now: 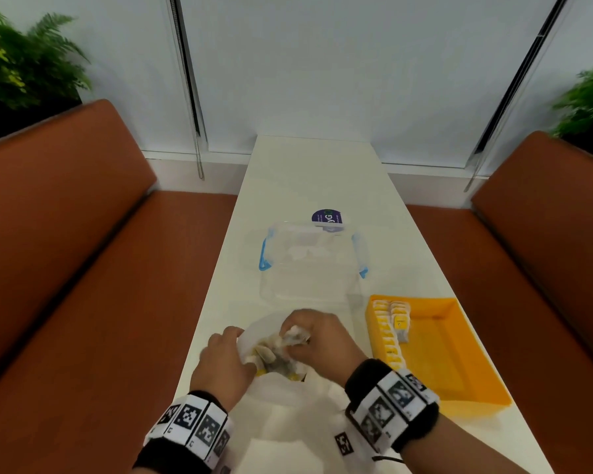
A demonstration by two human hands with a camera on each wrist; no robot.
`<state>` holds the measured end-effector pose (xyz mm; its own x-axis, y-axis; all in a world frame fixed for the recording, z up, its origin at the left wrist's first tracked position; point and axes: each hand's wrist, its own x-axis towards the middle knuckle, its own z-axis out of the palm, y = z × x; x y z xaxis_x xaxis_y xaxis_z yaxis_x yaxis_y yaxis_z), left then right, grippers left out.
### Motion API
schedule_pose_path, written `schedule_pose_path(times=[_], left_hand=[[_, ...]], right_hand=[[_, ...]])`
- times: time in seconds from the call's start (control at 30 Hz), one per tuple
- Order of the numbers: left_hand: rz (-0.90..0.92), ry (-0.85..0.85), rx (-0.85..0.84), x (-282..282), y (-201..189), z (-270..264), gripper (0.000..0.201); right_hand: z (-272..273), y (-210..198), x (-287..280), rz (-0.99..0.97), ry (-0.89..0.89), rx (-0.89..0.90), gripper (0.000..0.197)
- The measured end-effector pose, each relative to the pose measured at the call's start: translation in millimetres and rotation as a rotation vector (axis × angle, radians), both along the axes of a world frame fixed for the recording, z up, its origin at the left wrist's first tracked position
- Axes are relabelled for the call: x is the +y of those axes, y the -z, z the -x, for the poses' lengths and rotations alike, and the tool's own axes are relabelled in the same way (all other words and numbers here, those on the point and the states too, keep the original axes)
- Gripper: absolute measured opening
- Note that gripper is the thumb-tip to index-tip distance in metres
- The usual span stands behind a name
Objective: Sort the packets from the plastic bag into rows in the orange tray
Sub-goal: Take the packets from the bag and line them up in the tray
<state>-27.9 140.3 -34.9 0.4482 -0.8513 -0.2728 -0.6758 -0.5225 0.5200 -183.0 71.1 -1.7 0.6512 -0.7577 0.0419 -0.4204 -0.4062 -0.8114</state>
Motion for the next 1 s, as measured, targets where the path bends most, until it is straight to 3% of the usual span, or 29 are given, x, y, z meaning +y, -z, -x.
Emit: schedule_pose_path(times=[0.07, 0.13, 0.2, 0.23, 0.37, 0.43, 0.5, 0.6, 0.77, 0.9, 1.0], left_hand=[[0.083, 0.0, -0.08, 0.6, -13.6, 8.0, 0.06], [0.326, -0.015, 0.024, -4.1, -31.9, 22.3, 0.058], [0.515, -0.021, 0.366, -15.3, -51.2, 44.5, 0.046], [0.526, -0.012, 0.554, -22.0, -59.7, 58.8, 0.04], [0.349, -0.021, 1.149, -49.0, -66.9, 116.8, 0.042], [0.318, -0.024, 1.319, -58.4, -61.2, 138.1, 0.036], [0.294, -0.012, 1.349, -63.9, -56.0, 153.9, 0.025], [0.269, -0.019, 1.347, -70.2, -47.0, 171.5, 0.016], [0.28, -0.062, 1.32, -80.5, -38.2, 197.7, 0.019], [0.336, -0.084, 1.331, -84.7, -35.0, 212.5, 0.038], [0.359, -0.07, 1.335, -85.7, -32.7, 218.7, 0.038]], right_hand=[[14.9, -17.2, -10.8, -0.124, 0.128, -0.181, 0.026], [30.3, -32.6, -25.0, -0.264, 0.204, -0.342, 0.032], [44.7, -46.4, -37.2, -0.421, 0.23, -0.448, 0.03], [52.0, -51.2, -41.3, -0.467, 0.235, -0.466, 0.029], [79.3, -52.5, -47.4, -0.525, 0.261, -0.464, 0.022], [94.3, -48.4, -48.2, -0.523, 0.254, -0.434, 0.014], [111.9, -47.7, -50.4, -0.551, 0.258, -0.415, 0.009], [140.1, -47.2, -61.1, -0.554, 0.273, -0.348, 0.025], [174.2, -40.7, -74.7, -0.459, 0.26, -0.241, 0.023], [188.4, -34.3, -79.8, -0.415, 0.312, -0.219, 0.023], [195.5, -31.1, -82.4, -0.388, 0.313, -0.181, 0.017]])
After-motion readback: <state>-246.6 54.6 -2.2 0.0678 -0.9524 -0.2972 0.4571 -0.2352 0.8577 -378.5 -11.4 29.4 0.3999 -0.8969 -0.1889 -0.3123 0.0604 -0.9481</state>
